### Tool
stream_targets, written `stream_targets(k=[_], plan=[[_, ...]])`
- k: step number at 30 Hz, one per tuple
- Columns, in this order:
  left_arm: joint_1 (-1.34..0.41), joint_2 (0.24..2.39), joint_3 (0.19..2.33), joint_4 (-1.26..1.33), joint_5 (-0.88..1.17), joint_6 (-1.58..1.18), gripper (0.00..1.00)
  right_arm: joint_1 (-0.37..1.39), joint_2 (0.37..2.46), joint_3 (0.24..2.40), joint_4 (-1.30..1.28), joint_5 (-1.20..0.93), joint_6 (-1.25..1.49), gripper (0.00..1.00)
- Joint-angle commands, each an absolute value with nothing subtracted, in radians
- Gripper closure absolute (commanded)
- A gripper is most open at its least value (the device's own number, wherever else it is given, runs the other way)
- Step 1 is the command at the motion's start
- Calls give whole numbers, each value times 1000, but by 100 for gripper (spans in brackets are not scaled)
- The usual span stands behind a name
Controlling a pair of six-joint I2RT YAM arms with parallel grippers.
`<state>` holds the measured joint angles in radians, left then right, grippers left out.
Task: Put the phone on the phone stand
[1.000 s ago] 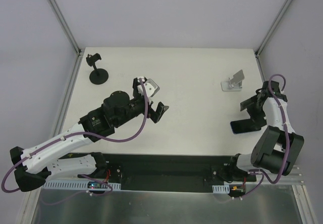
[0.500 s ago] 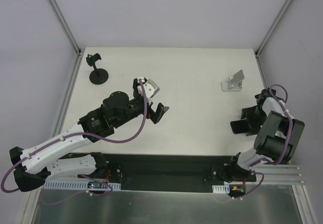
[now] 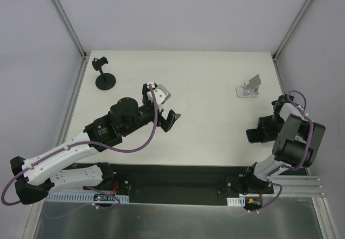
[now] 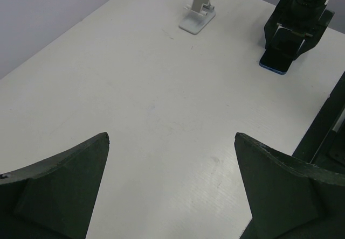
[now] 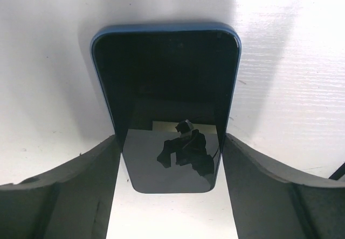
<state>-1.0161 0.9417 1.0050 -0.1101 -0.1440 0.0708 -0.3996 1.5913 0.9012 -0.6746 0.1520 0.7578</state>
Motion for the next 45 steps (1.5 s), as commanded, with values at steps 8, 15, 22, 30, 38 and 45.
stream_targets(k=[8,15,22,30,38,45], plan=[[-1026,951,1008,-72,-173,69,1,-321,1559,847,-571,104,698,57],[-1026,974,1009,-74,-155,46,1,-158,1522,836,-540,51,621,79],[-1026,1023,1011,-75,-141,5,2,49,1506,801,-439,-23,649,91],[-1020,1106,1017,-81,-78,-72,6,242,1486,759,-263,-87,631,99],[-918,1281,1020,-68,164,-432,13,268,1382,646,-5,-265,689,99],[-805,1495,1084,-49,400,-592,13,328,1286,598,84,-324,788,99]])
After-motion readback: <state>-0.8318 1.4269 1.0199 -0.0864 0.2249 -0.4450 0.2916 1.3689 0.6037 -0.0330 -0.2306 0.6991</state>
